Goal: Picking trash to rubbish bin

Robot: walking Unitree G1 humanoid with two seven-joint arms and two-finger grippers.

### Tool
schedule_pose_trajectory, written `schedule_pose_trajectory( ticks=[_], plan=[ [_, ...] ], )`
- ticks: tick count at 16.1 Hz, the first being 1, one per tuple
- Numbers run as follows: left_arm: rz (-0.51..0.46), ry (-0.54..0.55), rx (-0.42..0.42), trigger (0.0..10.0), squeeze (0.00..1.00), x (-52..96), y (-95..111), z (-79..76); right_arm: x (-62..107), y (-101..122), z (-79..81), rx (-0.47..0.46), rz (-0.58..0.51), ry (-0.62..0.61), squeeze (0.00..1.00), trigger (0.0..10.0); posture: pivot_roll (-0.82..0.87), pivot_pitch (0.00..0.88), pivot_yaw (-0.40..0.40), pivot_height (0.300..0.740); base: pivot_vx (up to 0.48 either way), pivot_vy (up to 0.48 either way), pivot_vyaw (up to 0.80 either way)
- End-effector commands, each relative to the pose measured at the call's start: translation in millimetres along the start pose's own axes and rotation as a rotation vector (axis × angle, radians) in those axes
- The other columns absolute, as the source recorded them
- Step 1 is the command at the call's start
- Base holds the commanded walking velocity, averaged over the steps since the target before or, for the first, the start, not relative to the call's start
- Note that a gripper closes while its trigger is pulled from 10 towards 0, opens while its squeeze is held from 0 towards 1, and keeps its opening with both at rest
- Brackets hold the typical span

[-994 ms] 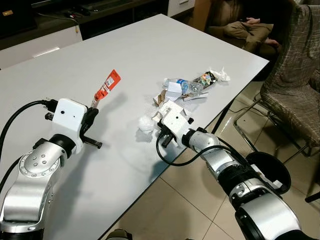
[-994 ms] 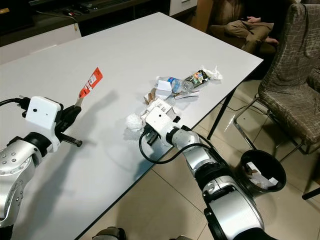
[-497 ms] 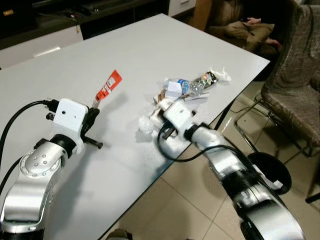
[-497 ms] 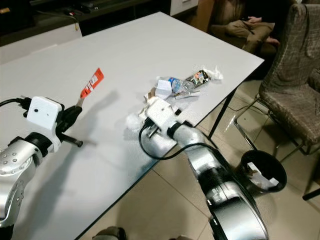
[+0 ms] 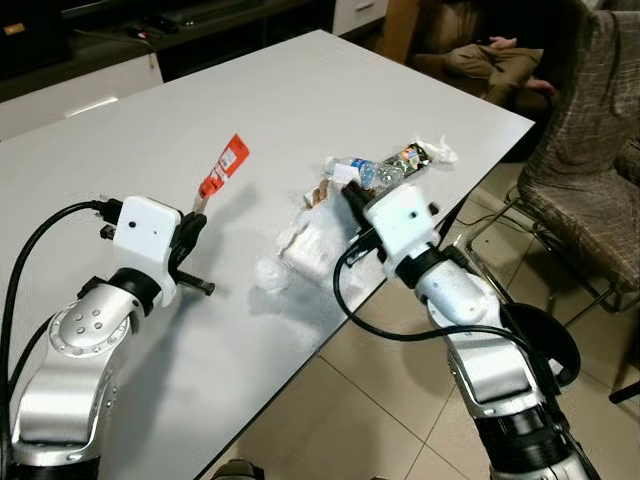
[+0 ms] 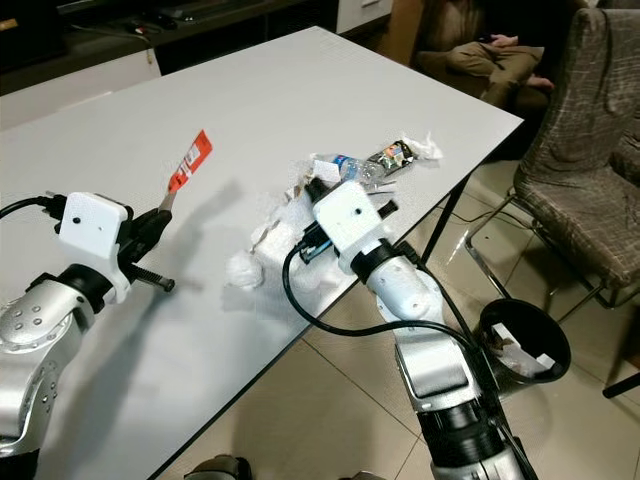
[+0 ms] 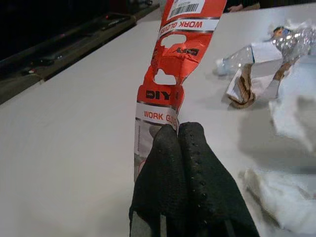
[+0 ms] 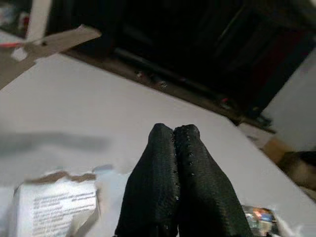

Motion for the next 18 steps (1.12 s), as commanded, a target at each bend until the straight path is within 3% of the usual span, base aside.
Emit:
schedule_pose_trajectory(
  ticks=[1,3,4,7,9,13,16,17,18],
  plan=[
    [-0.017,-0.013,0.002,0.0,0.00,-4.4,4,-3.5,5.6,-1,-10.4,0.043,0.003,-0.051,0.00,0.0,0.05,0.053,-0.025,0.740,0.000,0.000,0.00],
    [-0.020,-0.014,0.002,0.0,0.00,-5.2,4,-4.5,6.7,0,-15.0,0.104,-0.003,-0.074,0.00,0.0,0.05,0.050,-0.026,0.740,0.000,0.000,0.00],
    [-0.021,-0.011,0.002,0.0,0.00,-5.6,4,-3.9,7.1,3,-19.3,0.221,-0.011,-0.095,0.00,0.0,0.05,0.046,-0.029,0.740,0.000,0.000,0.00],
    [-0.029,0.002,0.009,0.0,0.00,-5.5,3,-2.5,7.2,3,-30.9,0.396,-0.014,-0.173,0.00,0.0,0.06,0.041,-0.038,0.740,0.000,0.000,0.00],
    [-0.031,0.009,0.015,0.0,0.00,-5.6,3,-1.0,3.8,3,-30.9,0.440,-0.032,-0.186,0.00,0.0,0.06,0.038,-0.038,0.740,0.000,0.000,0.00],
    [-0.037,0.012,0.011,0.0,0.00,-6.0,4,1.5,-2.4,5,-29.3,0.467,-0.063,-0.192,0.00,0.0,0.07,0.031,-0.037,0.740,0.000,0.000,0.00],
    [-0.046,-0.018,0.073,0.0,0.00,-6.3,5,-5.3,-0.5,6,-45.1,0.308,-0.057,-0.280,0.00,0.0,0.06,0.026,-0.029,0.740,0.000,0.000,0.00],
    [-0.050,-0.021,0.110,0.0,0.00,-6.1,6,-8.4,1.2,12,-50.0,0.308,-0.077,-0.307,0.00,0.9,0.06,0.025,-0.027,0.740,0.000,0.000,0.00],
    [-0.081,-0.010,0.203,4.4,0.00,-5.5,12,-13.3,8.3,24,-60.2,0.320,-0.111,-0.372,0.00,10.0,0.05,0.023,-0.028,0.740,0.000,0.000,0.00]
  ],
)
Point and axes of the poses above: a point about 5 cm out from each wrist's last joint towards the gripper, its own x axis pointing back from the gripper into the wrist, its own y axis along the axis of the wrist's last joint, z = x × y, the point moved 4 cm from there along -x, pointing out of the wrist towards the gripper, and after that the axes turned 5 degrees about -x, right-handed, at the moved point
